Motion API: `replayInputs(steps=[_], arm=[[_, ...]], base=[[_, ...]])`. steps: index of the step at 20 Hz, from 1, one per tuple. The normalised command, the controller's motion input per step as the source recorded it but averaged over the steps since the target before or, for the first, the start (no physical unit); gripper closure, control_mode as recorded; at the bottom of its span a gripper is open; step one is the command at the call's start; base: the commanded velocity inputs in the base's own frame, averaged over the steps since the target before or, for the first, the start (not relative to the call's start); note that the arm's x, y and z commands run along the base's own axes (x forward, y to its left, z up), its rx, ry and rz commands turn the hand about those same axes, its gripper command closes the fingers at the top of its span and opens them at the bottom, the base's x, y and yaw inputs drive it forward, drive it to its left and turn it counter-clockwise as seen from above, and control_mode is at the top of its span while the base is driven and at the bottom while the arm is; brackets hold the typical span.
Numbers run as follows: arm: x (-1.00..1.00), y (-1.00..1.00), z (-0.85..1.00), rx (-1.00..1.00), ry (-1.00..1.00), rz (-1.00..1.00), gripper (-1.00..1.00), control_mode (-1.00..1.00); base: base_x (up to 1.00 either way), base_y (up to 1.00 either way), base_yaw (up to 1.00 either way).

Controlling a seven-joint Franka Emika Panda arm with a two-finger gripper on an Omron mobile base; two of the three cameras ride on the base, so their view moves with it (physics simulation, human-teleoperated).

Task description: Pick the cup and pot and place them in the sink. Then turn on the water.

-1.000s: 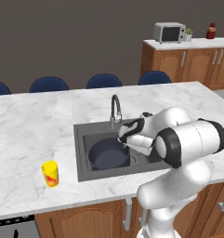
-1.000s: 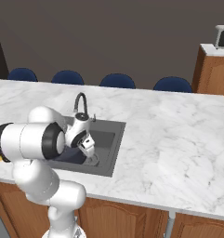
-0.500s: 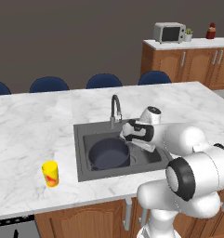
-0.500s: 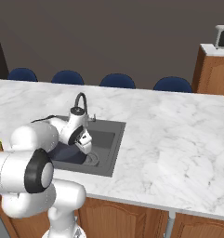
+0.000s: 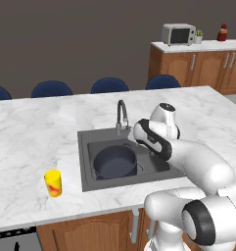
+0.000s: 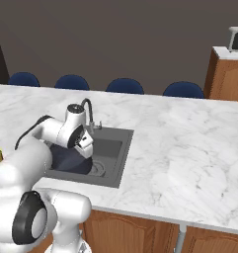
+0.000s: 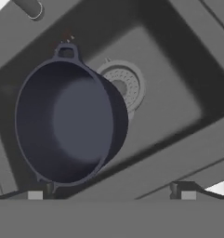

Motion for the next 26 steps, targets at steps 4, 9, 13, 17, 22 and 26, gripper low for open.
replayInputs(steps=[4, 9, 13, 17, 22, 26], arm=[[-0.36, 0.33, 0.46, -0.04, 0.02, 0.15, -1.00, -1.00], [-0.27, 0.49, 0.44, -0.03, 0.06, 0.22, -1.00, -1.00], [-0.34, 0.46, 0.43, -0.03, 0.02, 0.20, -1.00, -1.00], [-0.44, 0.51, 0.32, -0.05, 0.00, 0.18, -1.00, -1.00], [-0.39, 0.60, 0.19, -0.07, 0.00, 0.16, -1.00, -1.00], [-0.26, 0.64, 0.02, -0.07, 0.00, 0.13, -1.00, -1.00]], base=[[0.00, 0.00, 0.00], [0.00, 0.00, 0.00], [0.00, 0.00, 0.00], [0.00, 0.00, 0.00], [0.00, 0.00, 0.00], [0.00, 0.00, 0.00]])
